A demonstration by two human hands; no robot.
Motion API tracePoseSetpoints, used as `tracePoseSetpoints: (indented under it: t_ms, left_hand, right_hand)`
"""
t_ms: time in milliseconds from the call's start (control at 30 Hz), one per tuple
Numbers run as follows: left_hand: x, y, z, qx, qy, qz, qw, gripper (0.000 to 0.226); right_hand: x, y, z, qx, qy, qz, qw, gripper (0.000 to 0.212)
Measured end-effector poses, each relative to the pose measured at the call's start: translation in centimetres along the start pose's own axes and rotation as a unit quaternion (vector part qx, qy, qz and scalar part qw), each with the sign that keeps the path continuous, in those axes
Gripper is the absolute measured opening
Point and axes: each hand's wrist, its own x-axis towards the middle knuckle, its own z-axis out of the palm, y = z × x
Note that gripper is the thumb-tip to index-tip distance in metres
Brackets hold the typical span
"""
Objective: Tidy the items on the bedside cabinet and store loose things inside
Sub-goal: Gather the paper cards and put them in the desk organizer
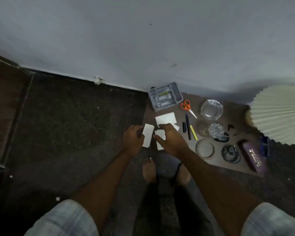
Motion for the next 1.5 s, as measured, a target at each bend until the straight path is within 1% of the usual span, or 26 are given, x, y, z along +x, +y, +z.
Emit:
tracePoseSetpoints:
  t_ms: [167, 300, 433, 567, 700, 833, 967, 1067, 1167, 1267, 1367, 1433, 1500]
  left_hand:
    - [2.0, -1.9, 2.0, 0.023, -0.014, -0.021, 0.999, 0.032]
    - [3.5, -3.4, 3.1, 0.049, -0.016, -0.022, 0.998, 0.029]
    - [5.2, -4.4, 3.8, 0.003, -0.026, -0.064, 0.998, 0.027]
    - [6.0, -3.9, 4.0, -0.083, -0.027, -0.118, 0.989, 0.026]
    - [6.4, -3.9, 4.4, -0.116, -0.041, -0.152, 0.981, 0.029]
    - [7.0, -4.5, 4.4, -0.145, -0.043, -0.169, 0.974, 0.028]
    - [7.5, -5.0, 4.5, -0.156, -0.059, -0.181, 0.969, 0.027]
    - [7.5, -5.3, 4.5, -0.14, -0.069, -0.191, 0.969, 0.026]
    - [7.5, -5.7, 4.5, -0.124, -0.056, -0.182, 0.974, 0.022]
    - [7.7, -6.1, 4.4, -0.14, -0.048, -0.185, 0.972, 0.017]
    - [7.6, -6.3, 4.3, -0.175, -0.051, -0.185, 0.966, 0.006]
    - [7.4, -5.9, 4.0, -0.209, -0.055, -0.191, 0.957, 0.013]
    - [7.1, -5.4, 3.9, -0.235, -0.057, -0.2, 0.95, 0.013]
  right_hand:
    - [2.3, 0.8, 1.8, 0.01, -0.001, 0.034, 0.999, 0.044]
    - [4.4, 1.3, 2.9, 0.014, 0.018, 0.065, 0.998, 0.031]
    - [6.2, 1.5, 4.5, -0.007, 0.015, 0.109, 0.994, 0.026]
    - [7.6, 1.3, 5.7, -0.051, 0.028, 0.136, 0.989, 0.027]
    - [8.4, 1.4, 6.6, -0.081, 0.036, 0.153, 0.984, 0.029]
    - [9.1, 1.1, 6.9, -0.081, 0.038, 0.166, 0.982, 0.03]
    - [9.8, 0.4, 7.2, -0.089, 0.042, 0.16, 0.982, 0.03]
    - [10.4, 0.1, 7.5, -0.082, 0.041, 0.159, 0.983, 0.03]
    - [10.6, -0.1, 7.6, -0.074, 0.041, 0.163, 0.983, 0.03]
    - [10.5, 0.4, 7.4, -0.034, 0.044, 0.164, 0.985, 0.026]
    - [10.1, 1.0, 7.0, 0.078, 0.056, 0.13, 0.987, 0.019]
    - [9.5, 1.3, 6.6, 0.135, 0.064, 0.108, 0.983, 0.02]
    - [9.0, 1.4, 6.2, 0.174, 0.058, 0.113, 0.977, 0.025]
